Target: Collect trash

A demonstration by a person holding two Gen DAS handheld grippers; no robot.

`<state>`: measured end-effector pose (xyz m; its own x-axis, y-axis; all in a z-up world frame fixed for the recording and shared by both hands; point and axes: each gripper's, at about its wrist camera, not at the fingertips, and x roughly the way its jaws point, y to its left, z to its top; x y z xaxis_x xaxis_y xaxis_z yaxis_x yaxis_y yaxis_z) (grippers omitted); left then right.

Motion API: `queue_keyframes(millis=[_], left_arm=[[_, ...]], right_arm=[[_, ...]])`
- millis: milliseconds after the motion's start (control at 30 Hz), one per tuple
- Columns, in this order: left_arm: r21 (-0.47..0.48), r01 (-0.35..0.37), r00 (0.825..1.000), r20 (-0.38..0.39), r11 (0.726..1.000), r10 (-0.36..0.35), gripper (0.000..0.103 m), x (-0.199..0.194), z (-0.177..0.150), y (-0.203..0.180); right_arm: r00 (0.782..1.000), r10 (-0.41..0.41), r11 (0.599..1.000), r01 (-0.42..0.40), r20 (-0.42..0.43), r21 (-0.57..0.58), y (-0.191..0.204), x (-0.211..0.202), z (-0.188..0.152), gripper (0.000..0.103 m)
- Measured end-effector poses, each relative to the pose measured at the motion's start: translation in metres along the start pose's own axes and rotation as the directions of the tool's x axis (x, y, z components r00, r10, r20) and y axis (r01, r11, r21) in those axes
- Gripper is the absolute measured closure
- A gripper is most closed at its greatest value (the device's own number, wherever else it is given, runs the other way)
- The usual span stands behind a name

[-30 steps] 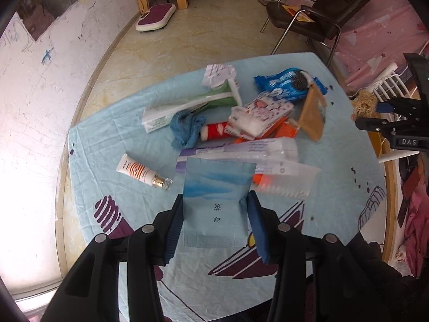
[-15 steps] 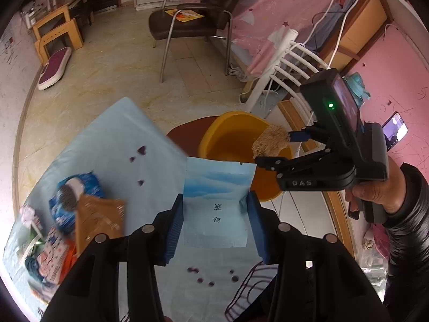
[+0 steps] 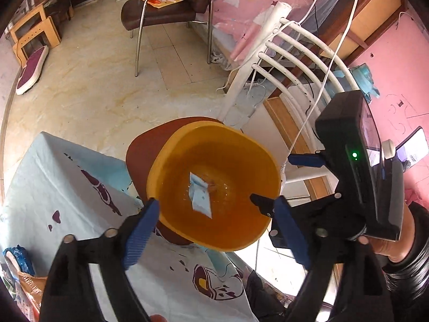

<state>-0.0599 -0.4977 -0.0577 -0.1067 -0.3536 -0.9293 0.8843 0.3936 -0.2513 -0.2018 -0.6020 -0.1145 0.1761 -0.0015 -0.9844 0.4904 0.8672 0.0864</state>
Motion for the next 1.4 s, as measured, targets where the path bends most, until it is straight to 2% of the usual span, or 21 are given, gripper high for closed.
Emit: queue_keyframes(millis=[133,200,267,333,400,500,533,600,700,800,833,933,1100,1233,1300,1400], left_arm=[[-0.005,-0.029,0.998,0.058,1.0,0.029,0.01,-0.017,-0.006,0.01],[-0.032,-0.103,0.991,0.081,0.994,0.105,0.01,-0.032,-0.012,0.019],[-0.044,-0.119,0.984,0.124,0.992,0.124,0.01,-0.054,-0.024,0.032],[-0.072,-0.177,0.968,0.167,0.982,0.187,0.01,-0.08,-0.041,0.05],[-0.11,-0.193,0.955,0.208,0.975,0.212,0.01,-0.111,-0.062,0.073],[-0.199,-0.254,0.926,0.232,0.947,0.297,0.01,-0.162,-0.103,0.119],[-0.239,-0.269,0.918,0.23,0.933,0.324,0.009,-0.179,-0.118,0.137],[-0.35,-0.311,0.894,0.209,0.883,0.398,0.009,-0.21,-0.151,0.177],[-0.503,-0.369,0.861,0.132,0.782,0.491,0.009,-0.24,-0.197,0.235],[-0.596,-0.409,0.851,0.025,0.691,0.525,0.009,-0.244,-0.236,0.278],[-0.616,-0.414,0.851,0.0,0.67,0.526,0.009,-0.242,-0.247,0.287],[-0.663,-0.394,0.866,-0.037,0.636,0.498,0.009,-0.233,-0.282,0.317],[-0.76,-0.302,0.91,-0.051,0.576,0.411,0.009,-0.214,-0.316,0.354],[-0.79,-0.24,0.942,-0.05,0.564,0.331,0.009,-0.192,-0.314,0.368],[-0.798,-0.203,0.959,-0.044,0.567,0.282,0.01,-0.181,-0.312,0.373],[-0.784,-0.242,0.952,-0.078,0.572,0.295,0.028,-0.167,-0.306,0.369]], right_arm=[[1.0,-0.009,1.0,0.009,0.017,-0.001,0.0,-0.007,-0.003,0.02],[0.999,-0.009,1.0,0.009,0.034,-0.019,0.008,-0.012,-0.002,0.016],[0.999,0.008,0.999,-0.005,0.051,-0.048,0.022,-0.019,-0.001,0.013],[0.996,0.025,0.997,-0.019,0.082,-0.081,0.042,-0.029,0.005,0.012],[0.992,0.054,0.992,-0.041,0.113,-0.12,0.068,-0.04,0.009,0.008],[0.98,0.136,0.975,-0.105,0.148,-0.197,0.111,-0.058,0.015,0.005],[0.972,0.171,0.965,-0.133,0.158,-0.228,0.129,-0.064,0.017,0.005],[0.959,0.236,0.938,-0.182,0.159,-0.295,0.165,-0.074,0.022,0.005],[0.939,0.313,0.894,-0.241,0.142,-0.377,0.222,-0.083,0.032,0.005],[0.933,0.343,0.861,-0.266,0.108,-0.434,0.276,-0.083,0.044,0.005],[0.933,0.346,0.853,-0.271,0.095,-0.446,0.292,-0.081,0.047,0.005],[0.941,0.335,0.856,-0.281,0.052,-0.434,0.321,-0.069,0.057,0.005],[0.957,0.29,0.889,-0.277,-0.021,-0.365,0.341,-0.049,0.068,0.005],[0.979,0.204,0.906,-0.2,-0.029,-0.374,0.35,-0.04,0.065,0.005],[0.982,0.186,0.907,-0.186,-0.037,-0.377,0.353,-0.036,0.064,0.005],[0.986,0.16,0.91,-0.168,-0.052,-0.379,0.358,-0.026,0.06,0.005]])
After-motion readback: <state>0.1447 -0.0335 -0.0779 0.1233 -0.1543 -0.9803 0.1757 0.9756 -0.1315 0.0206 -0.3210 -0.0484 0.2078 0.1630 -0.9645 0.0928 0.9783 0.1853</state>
